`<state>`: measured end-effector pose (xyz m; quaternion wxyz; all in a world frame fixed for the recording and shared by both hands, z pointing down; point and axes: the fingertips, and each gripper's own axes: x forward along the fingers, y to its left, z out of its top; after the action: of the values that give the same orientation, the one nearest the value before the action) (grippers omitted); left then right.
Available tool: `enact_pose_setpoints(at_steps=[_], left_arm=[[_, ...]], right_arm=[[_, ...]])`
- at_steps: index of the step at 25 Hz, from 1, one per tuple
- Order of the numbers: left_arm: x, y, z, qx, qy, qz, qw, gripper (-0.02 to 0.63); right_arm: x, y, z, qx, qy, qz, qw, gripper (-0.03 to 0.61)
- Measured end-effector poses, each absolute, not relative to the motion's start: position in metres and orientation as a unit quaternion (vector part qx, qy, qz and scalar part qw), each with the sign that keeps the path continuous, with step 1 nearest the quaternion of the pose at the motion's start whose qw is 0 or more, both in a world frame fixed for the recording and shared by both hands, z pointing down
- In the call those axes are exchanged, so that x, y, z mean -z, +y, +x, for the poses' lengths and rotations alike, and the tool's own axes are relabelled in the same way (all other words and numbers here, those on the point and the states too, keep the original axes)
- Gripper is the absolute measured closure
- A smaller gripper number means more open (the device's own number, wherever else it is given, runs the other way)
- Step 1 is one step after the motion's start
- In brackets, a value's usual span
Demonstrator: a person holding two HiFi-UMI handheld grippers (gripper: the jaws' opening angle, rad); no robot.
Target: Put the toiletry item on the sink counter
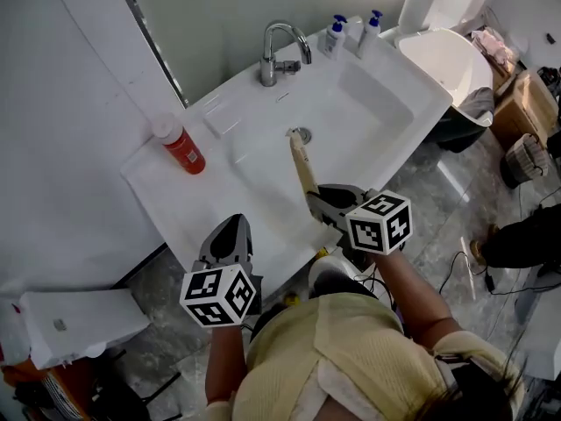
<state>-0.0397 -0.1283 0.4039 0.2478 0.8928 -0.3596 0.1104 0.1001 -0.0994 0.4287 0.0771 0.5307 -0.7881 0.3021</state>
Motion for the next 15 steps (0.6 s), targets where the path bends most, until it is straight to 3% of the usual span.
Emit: enact_pose_setpoints(at_steps=[15], left_arm=[[-0.403,-0.171,-0.018,-0.111,-0.438,0.854,0.259,0.563]], right_arm=[[-0.43,-0.169,0.136,-0.307,-0.826,0.46,0.108,0.509]])
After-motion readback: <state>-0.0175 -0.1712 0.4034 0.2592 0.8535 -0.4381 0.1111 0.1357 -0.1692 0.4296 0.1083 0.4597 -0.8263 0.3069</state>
